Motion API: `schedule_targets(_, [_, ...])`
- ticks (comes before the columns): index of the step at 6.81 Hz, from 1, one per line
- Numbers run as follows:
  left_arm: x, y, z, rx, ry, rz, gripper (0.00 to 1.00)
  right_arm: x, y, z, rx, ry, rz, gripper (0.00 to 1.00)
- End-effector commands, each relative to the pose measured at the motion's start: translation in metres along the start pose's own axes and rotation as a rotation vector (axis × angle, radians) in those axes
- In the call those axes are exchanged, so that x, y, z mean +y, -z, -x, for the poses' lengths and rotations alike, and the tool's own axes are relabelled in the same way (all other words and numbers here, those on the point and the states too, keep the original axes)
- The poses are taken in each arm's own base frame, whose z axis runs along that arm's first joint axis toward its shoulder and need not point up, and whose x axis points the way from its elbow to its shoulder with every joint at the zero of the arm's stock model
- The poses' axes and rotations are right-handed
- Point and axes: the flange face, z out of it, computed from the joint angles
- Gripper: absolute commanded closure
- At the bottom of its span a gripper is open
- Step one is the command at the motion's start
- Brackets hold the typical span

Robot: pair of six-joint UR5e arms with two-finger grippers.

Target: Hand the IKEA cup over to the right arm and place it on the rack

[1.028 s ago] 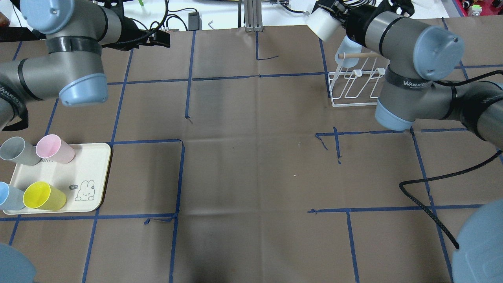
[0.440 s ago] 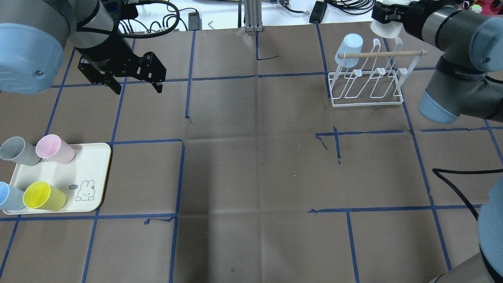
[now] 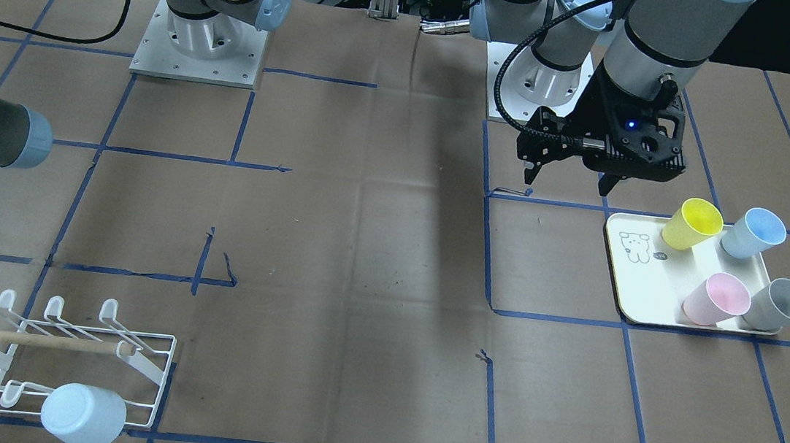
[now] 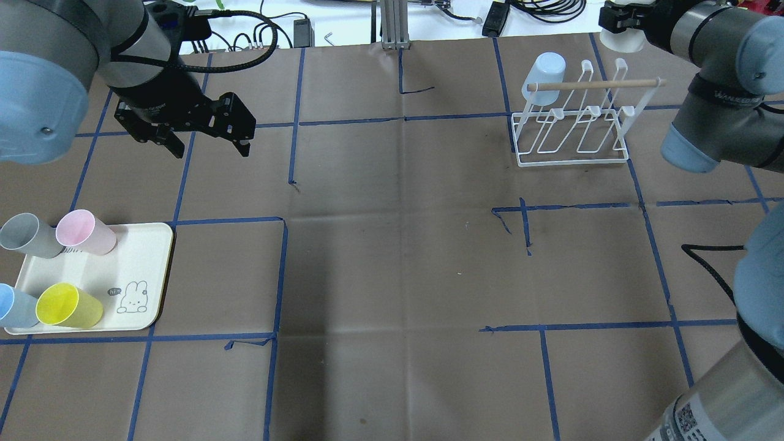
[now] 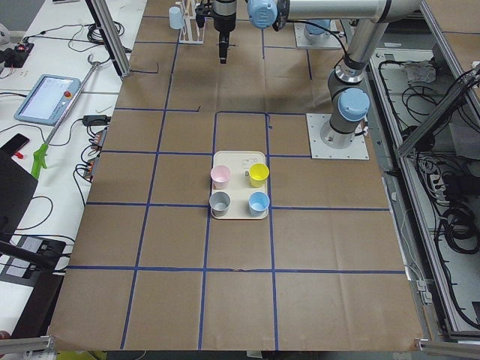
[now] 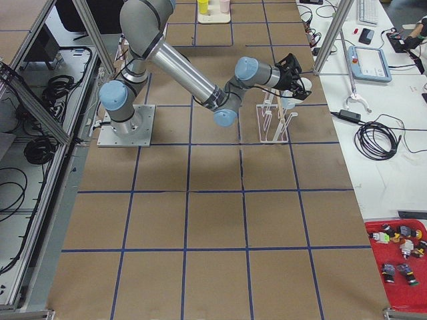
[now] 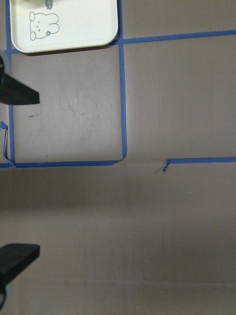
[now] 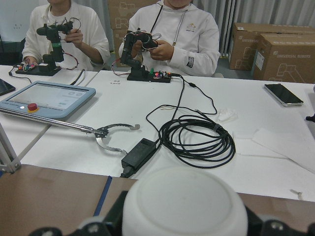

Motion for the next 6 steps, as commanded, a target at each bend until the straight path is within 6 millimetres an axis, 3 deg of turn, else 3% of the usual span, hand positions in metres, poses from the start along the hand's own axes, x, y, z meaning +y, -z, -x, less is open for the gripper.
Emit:
schedule_targets(1, [-0.003,-0.002,0.004,-0.001,0.005,0.001,0.0,0.018,-0.017,-0.032,0.021,0.026,0.021,0.89])
schedule_targets(3, [-0.003,-0.002,0.008,-0.024,0.01,-0.001,0.0,0.031,-0.028,-0.033,0.012,0.017,0.038,0.89])
schedule_targets(6, [-0.004,-0.001,0.007,-0.023,0.015,-0.009,0.0,0.053,-0.027,-0.022,0.0,0.005,0.06,0.89])
